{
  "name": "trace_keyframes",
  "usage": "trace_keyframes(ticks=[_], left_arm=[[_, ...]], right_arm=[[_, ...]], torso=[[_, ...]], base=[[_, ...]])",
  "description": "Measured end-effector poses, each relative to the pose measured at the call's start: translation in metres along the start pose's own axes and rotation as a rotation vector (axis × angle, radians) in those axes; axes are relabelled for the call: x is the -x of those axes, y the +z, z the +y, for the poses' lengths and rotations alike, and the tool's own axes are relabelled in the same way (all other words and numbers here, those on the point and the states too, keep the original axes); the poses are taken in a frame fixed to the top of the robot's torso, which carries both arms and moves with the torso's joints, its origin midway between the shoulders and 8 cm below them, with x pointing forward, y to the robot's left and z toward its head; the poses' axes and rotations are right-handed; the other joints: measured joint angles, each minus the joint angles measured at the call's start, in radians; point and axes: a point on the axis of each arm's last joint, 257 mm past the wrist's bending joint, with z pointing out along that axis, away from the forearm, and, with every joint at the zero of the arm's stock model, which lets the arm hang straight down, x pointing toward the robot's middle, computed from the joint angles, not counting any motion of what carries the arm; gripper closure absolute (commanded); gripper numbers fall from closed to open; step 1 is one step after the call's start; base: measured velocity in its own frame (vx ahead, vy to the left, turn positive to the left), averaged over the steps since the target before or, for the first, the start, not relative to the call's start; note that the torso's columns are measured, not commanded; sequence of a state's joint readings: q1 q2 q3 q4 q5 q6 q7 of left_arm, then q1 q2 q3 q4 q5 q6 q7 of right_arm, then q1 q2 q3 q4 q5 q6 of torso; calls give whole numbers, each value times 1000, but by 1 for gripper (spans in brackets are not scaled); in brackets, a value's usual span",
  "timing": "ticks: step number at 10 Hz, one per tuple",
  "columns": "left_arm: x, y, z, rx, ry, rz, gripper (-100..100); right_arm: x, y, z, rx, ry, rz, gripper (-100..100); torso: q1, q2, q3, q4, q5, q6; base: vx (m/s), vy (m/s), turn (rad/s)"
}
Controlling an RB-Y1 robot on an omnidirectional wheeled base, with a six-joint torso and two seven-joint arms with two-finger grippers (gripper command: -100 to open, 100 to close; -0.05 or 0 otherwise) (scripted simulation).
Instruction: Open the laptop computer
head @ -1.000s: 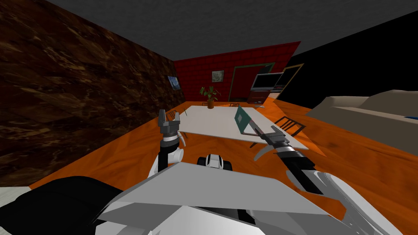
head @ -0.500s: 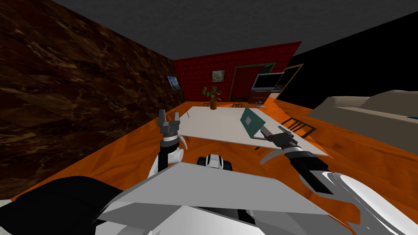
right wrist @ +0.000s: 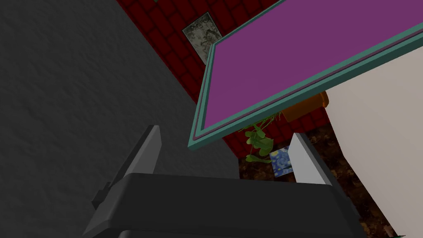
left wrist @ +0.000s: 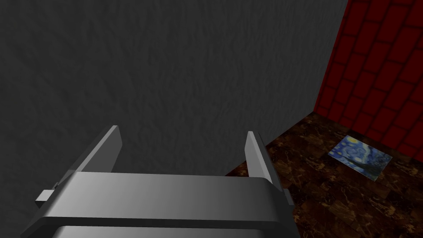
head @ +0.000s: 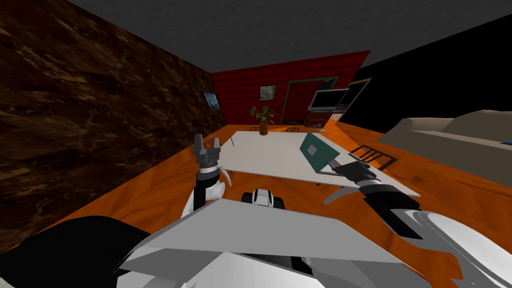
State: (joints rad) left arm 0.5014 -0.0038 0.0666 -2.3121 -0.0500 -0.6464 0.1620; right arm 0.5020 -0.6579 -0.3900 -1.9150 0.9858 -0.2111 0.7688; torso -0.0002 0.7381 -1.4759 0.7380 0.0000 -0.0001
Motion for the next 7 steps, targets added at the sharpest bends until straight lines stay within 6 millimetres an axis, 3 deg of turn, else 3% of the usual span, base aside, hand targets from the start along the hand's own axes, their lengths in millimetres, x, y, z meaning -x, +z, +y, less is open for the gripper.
trace_keyframes(ticks=[3,4,7], left_arm=[[0,0,0,0,0,0,0],[0,0,0,0,0,0,0],[0,0,0,0,0,0,0]], right_arm=[[-4,0,-9,0,-53,12,-100],[-4,0,-10,-1,-52,12,100],[-5,6,-21,-15,25,5,100]], torso=[[-2,-2,-1,0,-1,0],[-2,0,0,0,-1,0],[-10,-3,0,-5,-8,1]], base=[[63,47,4],[13,-2,-13],[-31,-64,42]])
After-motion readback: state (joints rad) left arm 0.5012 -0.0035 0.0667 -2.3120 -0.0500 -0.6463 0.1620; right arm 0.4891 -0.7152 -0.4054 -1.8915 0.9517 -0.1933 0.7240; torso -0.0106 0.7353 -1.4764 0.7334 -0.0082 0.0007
